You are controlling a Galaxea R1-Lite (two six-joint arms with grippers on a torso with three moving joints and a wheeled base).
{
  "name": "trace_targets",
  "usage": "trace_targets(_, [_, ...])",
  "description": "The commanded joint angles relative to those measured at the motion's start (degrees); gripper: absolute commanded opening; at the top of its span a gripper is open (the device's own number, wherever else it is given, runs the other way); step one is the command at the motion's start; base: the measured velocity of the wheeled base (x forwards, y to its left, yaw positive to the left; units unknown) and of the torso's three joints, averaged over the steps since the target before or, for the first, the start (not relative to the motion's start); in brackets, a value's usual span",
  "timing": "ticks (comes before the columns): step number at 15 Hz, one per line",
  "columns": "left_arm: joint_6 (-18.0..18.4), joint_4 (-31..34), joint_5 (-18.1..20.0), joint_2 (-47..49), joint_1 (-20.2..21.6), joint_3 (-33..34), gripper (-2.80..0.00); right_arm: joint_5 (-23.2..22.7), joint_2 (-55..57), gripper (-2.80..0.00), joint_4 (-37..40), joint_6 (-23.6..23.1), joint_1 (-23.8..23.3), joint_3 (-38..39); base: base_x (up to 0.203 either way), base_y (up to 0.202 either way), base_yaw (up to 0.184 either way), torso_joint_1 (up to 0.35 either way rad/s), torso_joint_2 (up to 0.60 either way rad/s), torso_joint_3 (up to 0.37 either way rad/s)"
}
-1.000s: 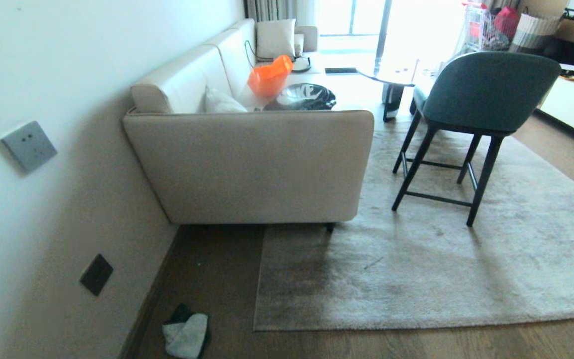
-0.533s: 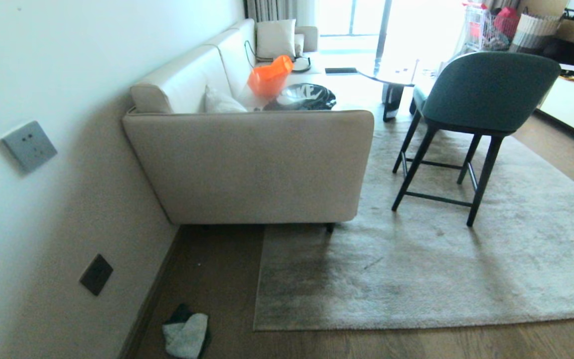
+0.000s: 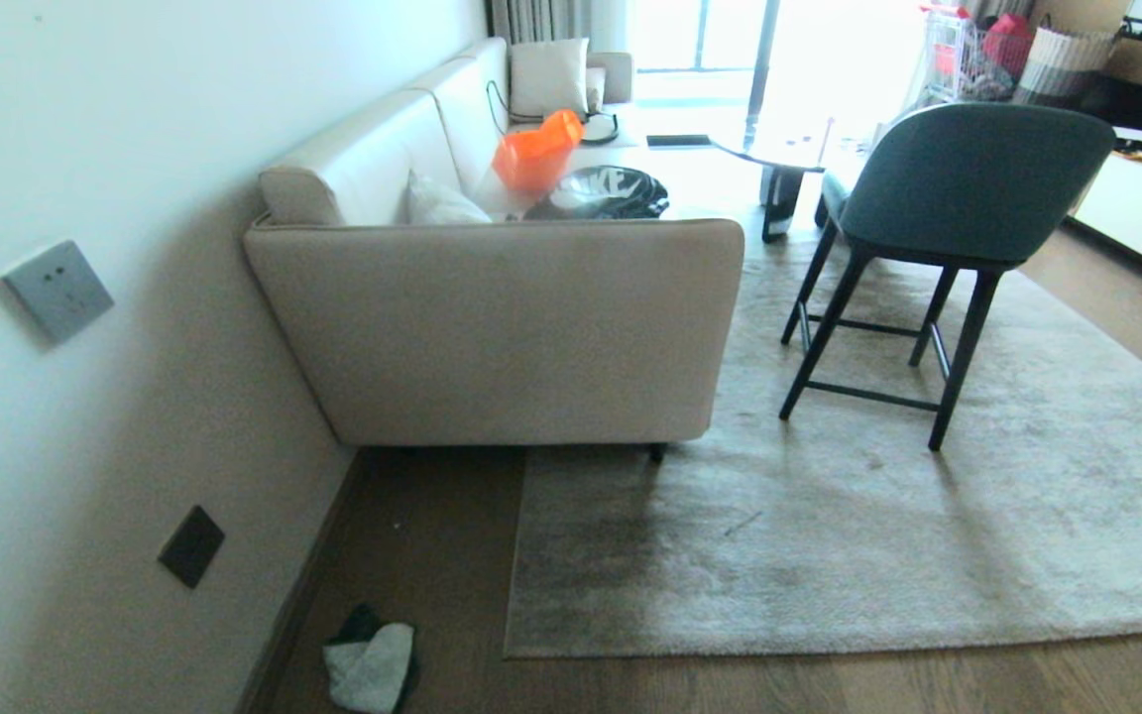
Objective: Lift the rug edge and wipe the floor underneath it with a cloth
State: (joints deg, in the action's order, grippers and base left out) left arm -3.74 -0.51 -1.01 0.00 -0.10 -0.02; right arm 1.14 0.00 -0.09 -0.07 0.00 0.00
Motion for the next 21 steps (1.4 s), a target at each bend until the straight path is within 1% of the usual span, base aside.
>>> trace_targets(1, [-0.04,-0.02,-0.04,0.00,0.01,0.02,-2.80,-0.08,0.00,-2.80,0.00,-0.11,0.00,0.00,0.000,0.000,0.000,0.000,0.00,0.000])
trace_targets(21, [-0.04,-0.02,-0.04,0.00,0.01,-0.04,-2.80,-0.07,0.00,-2.80,0.00,-0.10,0.00,0.00,0.000,0.000,0.000,0.000,0.00,0.000])
